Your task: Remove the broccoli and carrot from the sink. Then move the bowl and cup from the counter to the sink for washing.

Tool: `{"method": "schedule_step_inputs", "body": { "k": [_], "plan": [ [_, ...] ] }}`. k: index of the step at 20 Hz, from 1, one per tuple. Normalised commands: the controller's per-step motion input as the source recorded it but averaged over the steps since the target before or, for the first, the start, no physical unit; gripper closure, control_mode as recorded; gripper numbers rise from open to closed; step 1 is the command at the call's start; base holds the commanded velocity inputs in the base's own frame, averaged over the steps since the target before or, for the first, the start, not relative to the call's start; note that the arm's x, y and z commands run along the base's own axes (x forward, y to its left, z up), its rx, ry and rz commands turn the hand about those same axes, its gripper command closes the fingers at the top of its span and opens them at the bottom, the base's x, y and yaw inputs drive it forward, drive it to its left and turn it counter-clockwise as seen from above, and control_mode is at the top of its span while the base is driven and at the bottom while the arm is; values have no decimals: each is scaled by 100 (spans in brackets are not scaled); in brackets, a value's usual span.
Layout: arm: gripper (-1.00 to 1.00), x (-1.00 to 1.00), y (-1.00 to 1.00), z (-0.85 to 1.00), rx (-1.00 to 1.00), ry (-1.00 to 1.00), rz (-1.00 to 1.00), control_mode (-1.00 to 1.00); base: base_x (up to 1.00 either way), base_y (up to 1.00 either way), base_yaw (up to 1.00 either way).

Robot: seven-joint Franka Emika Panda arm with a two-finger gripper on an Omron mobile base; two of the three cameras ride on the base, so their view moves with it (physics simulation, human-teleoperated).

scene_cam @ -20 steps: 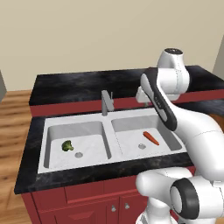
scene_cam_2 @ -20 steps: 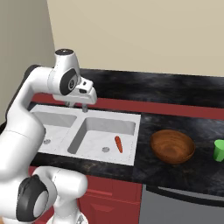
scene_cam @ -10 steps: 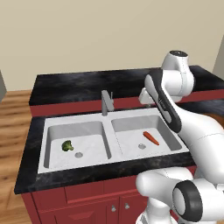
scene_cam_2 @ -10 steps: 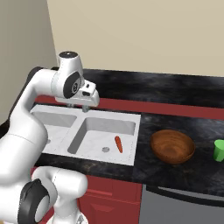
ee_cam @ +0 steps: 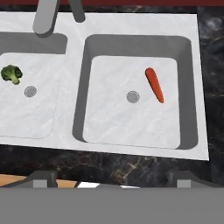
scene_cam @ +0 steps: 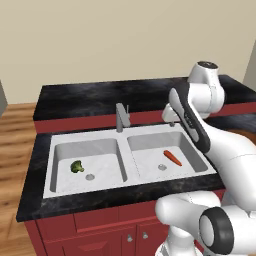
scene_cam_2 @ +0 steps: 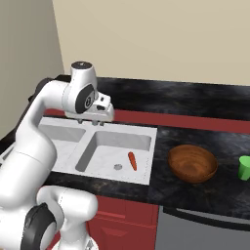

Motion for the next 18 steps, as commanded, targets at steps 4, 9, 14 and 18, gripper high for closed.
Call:
{"method": "schedule_step_inputs", "body": {
  "k": [4,9,14,18],
  "plan": [
    [-100,1,-9,-11,0,0,5,-100,0,0,0],
    [-100,1,-11,-11,0,-1,5,-100,0,0,0],
    [-100,4,-9,-13,0,0,4,-100,0,0,0],
    [-100,6,-10,-14,0,0,4,-100,0,0,0]
  ]
}}
